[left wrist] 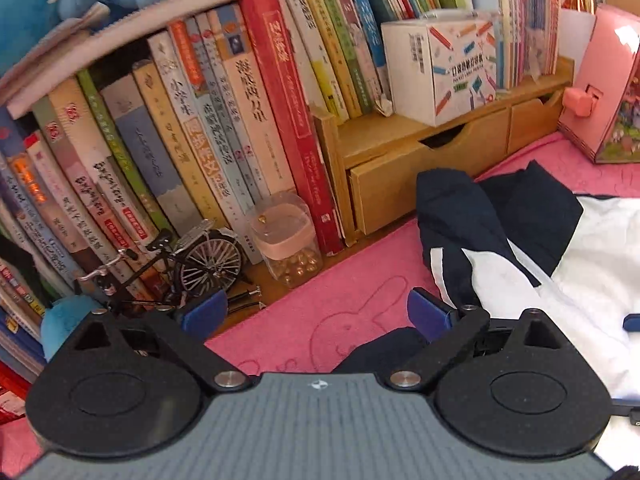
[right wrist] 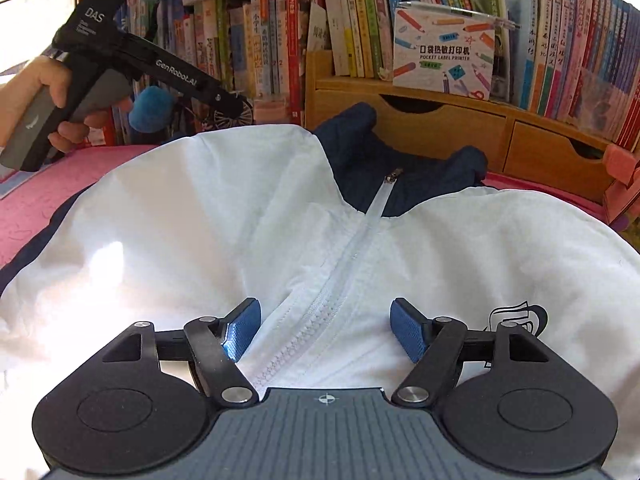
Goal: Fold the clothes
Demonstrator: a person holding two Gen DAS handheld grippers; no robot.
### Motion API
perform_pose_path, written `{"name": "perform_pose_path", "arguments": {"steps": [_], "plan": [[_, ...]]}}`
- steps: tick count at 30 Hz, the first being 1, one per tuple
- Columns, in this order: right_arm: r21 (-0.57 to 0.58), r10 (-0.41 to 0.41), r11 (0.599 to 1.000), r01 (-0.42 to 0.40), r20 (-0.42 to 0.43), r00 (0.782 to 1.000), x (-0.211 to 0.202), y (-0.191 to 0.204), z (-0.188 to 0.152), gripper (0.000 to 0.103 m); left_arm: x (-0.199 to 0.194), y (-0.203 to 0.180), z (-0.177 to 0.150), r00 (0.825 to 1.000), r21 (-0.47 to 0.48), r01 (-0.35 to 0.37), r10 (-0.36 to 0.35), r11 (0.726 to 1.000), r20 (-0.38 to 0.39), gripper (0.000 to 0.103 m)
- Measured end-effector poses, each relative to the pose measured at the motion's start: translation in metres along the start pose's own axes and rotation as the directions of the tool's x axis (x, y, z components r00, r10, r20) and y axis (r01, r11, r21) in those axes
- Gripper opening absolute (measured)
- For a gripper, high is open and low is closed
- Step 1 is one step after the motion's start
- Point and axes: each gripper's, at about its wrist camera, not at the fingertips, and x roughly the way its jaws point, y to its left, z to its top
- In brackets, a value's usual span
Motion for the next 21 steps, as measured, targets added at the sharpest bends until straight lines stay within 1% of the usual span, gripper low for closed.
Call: {"name": "perform_pose_path", "arguments": {"steps": [2, 4, 6, 10, 11, 13, 14, 16, 17, 18, 19, 21], "plan": [[-0.003, 0.005, 1.000, -0.005, -0.002, 1.000, 0.001, 0.000, 0.001, 0.077, 0.018, -0.008, -0.006, 0.996, 0.046, 0.046, -0.042, 0.998, -0.083, 0.098], [-0.005, 0.009, 1.000, -0.009, -0.003, 1.000, 0.002, 0.001, 0.000, 0.080, 0.028, -0.009, -0.014, 0.988, 0.048, 0.085, -0.078, 0.995, -0.134, 0.099], [-0.007, 0.013, 1.000, -0.013, -0.005, 1.000, 0.002, 0.001, 0.000, 0.083, 0.031, -0.003, -0.019, 0.977, -0.016, 0.133, -0.133, 0.991, -0.169, 0.099], [-0.011, 0.020, 1.000, -0.021, -0.008, 1.000, 0.004, 0.003, -0.001, 0.085, 0.036, 0.010, -0.032, 0.950, -0.142, 0.202, -0.229, 0.969, -0.211, 0.099], [-0.012, 0.022, 1.000, -0.022, -0.009, 1.000, 0.004, 0.003, -0.001, 0.086, 0.035, 0.010, -0.036, 0.953, -0.151, 0.204, -0.232, 0.967, -0.197, 0.099], [-0.013, 0.022, 1.000, -0.023, -0.009, 1.000, 0.004, 0.003, -0.001, 0.086, 0.030, 0.006, -0.043, 0.963, -0.160, 0.186, -0.212, 0.969, -0.166, 0.099], [-0.013, 0.023, 1.000, -0.023, -0.009, 1.000, 0.004, 0.003, -0.001, 0.086, 0.027, 0.004, -0.045, 0.967, -0.167, 0.175, -0.201, 0.970, -0.154, 0.098], [-0.013, 0.024, 1.000, -0.024, -0.009, 1.000, 0.004, 0.003, -0.001, 0.086, 0.021, 0.001, -0.052, 0.975, -0.188, 0.158, -0.183, 0.969, -0.123, 0.093], [-0.013, 0.024, 1.000, -0.025, -0.009, 1.000, 0.004, 0.003, -0.001, 0.087, 0.016, -0.001, -0.056, 0.979, -0.195, 0.152, -0.174, 0.969, -0.103, 0.085], [-0.013, 0.025, 1.000, -0.025, -0.009, 1.000, 0.004, 0.002, -0.001, 0.087, 0.012, -0.002, -0.059, 0.983, -0.202, 0.146, -0.166, 0.968, -0.083, 0.075], [-0.014, 0.025, 1.000, -0.026, -0.009, 1.000, 0.003, 0.002, -0.001, 0.087, 0.008, -0.004, -0.061, 0.986, -0.207, 0.131, -0.148, 0.970, -0.072, 0.068], [-0.014, 0.026, 1.000, -0.027, -0.009, 1.000, 0.003, 0.002, -0.001, 0.087, 0.000, -0.006, -0.066, 0.992, -0.216, 0.099, -0.112, 0.971, -0.052, 0.033]]}}
